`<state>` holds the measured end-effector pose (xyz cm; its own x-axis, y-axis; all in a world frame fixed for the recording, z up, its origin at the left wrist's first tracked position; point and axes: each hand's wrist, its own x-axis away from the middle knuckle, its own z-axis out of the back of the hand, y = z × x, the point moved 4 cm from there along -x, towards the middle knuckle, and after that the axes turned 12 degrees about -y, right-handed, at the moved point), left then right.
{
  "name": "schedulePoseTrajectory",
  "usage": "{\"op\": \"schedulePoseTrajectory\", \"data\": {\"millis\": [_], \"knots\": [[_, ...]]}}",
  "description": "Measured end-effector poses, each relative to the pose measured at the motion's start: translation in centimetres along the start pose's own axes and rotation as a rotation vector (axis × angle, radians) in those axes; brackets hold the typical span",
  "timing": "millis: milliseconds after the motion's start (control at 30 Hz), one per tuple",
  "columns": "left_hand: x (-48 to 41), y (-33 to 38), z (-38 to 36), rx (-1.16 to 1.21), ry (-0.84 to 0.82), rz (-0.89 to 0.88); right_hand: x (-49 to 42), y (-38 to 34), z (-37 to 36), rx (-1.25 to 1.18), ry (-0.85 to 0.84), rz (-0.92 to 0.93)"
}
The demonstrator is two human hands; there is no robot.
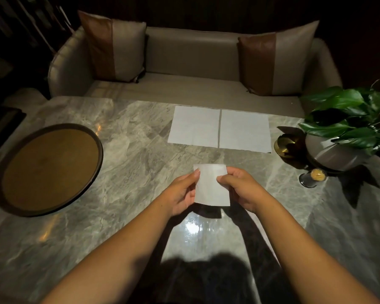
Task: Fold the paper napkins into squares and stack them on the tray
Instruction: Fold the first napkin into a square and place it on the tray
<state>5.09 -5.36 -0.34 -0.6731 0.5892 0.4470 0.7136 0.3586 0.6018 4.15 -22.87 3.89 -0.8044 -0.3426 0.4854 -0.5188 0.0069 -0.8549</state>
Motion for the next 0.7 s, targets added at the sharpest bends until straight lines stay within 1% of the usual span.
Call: {"op": "schedulePoseTrajectory", "data": {"millis": [133, 233, 400, 600, 667, 700], "knots": [[0.6, -0.3, -0.4, 0.048, -0.015, 0.024, 0.3, 0.2, -0.2, -0.123, -0.035, -0.012], [0.9, -0.2, -0.8, 0.041, -0.047, 0.015, 0.1, 0.9, -0.4, -0.109, -0.011, -0.037], [1.3, -0.4, -0.8, -0.059, -0.004, 0.039, 0.0, 1.7, -0.3, -0.006, 0.121, -0.036], [1.8, -1.3, -0.6, -0.053, 0.096, -0.007, 0.9, 2.4, 1.0, 0.134, 0.34, -0.029], [2.0, -1.6, -0.9, -0.049, 0.099, -0.018, 1.6, 2.8, 1.5, 0.059, 0.436, -0.034], [2.1, -1.6, -1.0, -0.047, 0.097, -0.019, 1.9, 3.0, 1.6, -0.046, 0.461, -0.034]]}}
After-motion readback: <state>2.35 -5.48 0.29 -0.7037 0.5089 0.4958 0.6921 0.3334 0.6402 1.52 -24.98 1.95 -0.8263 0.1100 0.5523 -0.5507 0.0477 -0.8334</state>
